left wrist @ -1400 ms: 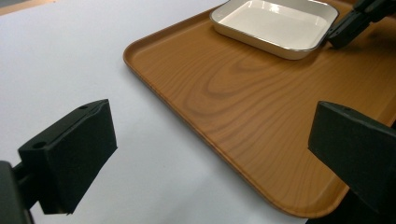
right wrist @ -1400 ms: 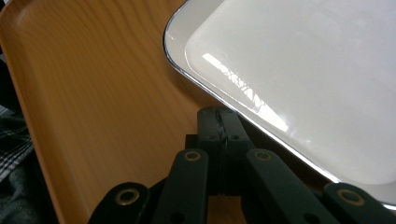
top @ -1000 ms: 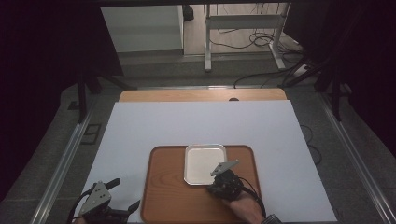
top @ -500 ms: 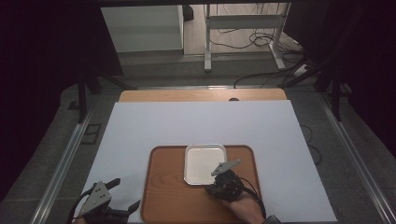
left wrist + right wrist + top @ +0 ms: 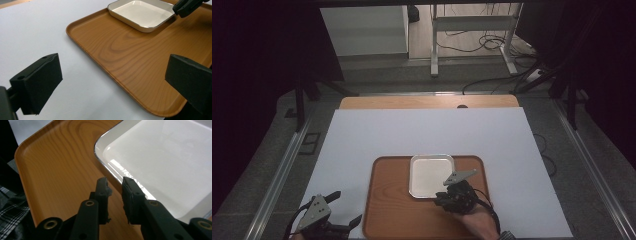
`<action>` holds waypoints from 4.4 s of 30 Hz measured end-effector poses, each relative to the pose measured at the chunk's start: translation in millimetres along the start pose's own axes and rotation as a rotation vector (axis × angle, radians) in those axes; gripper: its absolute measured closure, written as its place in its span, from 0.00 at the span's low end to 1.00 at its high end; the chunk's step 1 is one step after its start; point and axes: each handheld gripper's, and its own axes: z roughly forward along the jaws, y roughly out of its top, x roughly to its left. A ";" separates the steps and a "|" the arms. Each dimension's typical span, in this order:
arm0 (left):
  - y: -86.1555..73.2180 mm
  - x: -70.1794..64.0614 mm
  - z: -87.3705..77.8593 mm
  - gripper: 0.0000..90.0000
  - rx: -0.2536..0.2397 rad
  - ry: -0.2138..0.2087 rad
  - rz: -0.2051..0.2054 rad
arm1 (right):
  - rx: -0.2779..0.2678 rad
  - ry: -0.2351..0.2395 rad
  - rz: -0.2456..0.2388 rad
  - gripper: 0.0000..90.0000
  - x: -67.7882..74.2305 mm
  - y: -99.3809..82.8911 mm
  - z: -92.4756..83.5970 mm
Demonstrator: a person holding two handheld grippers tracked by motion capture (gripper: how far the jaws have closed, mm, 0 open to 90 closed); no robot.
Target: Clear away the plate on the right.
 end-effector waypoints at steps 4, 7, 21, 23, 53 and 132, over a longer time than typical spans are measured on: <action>-0.1 0.4 -0.4 0.01 -0.001 -0.001 -0.004 | -0.015 -0.012 -0.001 0.76 -1.3 1.5 -3.8; -0.2 0.7 -0.5 0.01 -0.002 -0.001 -0.006 | -0.024 -0.015 0.003 0.74 -2.1 2.3 -5.6; -0.1 0.5 -0.3 0.01 -0.001 -0.004 -0.004 | -0.039 -0.044 -0.001 0.59 -5.3 3.6 -12.2; 0.0 0.5 -0.1 0.01 -0.001 -0.005 -0.003 | -0.048 -0.049 0.001 0.57 -7.1 3.2 -14.1; 0.0 0.8 0.2 0.00 -0.001 -0.005 -0.009 | -0.151 -0.106 0.034 0.34 -25.2 -1.8 -50.6; -0.5 0.6 -0.2 0.00 -0.005 -0.003 -0.013 | -0.284 -0.298 0.075 0.00 -41.6 -66.7 -120.8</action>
